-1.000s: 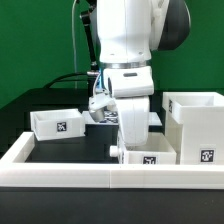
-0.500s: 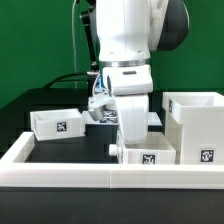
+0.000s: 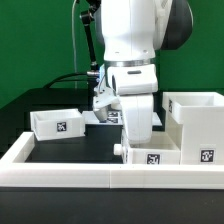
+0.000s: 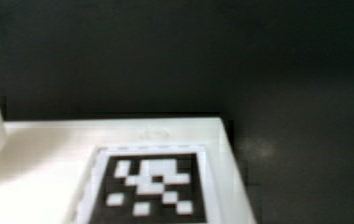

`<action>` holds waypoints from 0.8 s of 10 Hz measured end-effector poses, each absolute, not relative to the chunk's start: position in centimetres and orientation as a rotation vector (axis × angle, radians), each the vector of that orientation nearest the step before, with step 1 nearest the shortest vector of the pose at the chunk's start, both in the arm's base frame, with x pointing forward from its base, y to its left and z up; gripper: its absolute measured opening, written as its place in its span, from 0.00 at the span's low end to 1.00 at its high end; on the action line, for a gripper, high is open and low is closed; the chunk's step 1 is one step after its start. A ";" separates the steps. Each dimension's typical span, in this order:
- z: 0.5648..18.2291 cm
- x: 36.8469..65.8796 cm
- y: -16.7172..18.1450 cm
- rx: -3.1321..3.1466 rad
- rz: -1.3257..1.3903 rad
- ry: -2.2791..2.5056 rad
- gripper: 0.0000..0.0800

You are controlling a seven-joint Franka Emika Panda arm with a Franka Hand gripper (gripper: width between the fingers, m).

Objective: Assemble drawer

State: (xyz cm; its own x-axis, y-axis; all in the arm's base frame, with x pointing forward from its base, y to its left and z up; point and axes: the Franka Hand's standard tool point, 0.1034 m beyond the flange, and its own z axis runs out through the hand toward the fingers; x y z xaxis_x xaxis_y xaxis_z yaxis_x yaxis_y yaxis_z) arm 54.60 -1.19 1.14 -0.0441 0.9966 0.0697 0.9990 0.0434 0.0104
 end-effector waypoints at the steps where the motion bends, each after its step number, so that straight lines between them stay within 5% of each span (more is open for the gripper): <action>1: 1.1 54.6 -1.2 -2.142 -0.086 -2.237 0.05; 8: 1.0 54.6 -0.6 -2.132 -0.100 -2.254 0.05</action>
Offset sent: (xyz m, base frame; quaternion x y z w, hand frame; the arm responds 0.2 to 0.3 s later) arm -0.0033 0.0117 0.0061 -0.0111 0.0008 -0.0332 0.9994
